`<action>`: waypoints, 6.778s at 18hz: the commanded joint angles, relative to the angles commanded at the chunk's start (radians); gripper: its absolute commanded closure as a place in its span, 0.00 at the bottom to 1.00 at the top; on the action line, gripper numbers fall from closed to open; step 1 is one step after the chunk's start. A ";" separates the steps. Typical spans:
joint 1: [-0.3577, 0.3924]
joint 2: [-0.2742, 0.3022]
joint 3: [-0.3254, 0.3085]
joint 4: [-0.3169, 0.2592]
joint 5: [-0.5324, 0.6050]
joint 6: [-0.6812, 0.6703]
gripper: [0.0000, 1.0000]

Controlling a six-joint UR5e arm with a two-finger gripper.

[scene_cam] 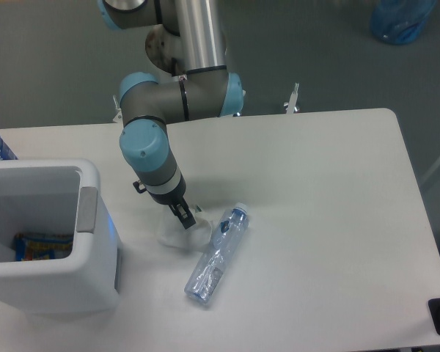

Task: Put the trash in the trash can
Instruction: 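Close the gripper on the crumpled white plastic, then lift the white plastic and carry it over the white bin, then open the gripper to drop the plastic into the bin, then move the open gripper over the clear water bottle and lower it, then close the gripper on the bottle's cap end and lift it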

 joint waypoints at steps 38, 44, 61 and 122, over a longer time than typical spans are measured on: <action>0.269 0.256 0.359 -0.008 -0.526 -0.728 1.00; 0.169 0.282 0.420 -0.002 -0.526 -0.933 1.00; -0.130 0.216 0.399 0.000 -0.525 -0.916 1.00; 0.124 -0.159 0.299 0.046 -0.192 -0.531 0.00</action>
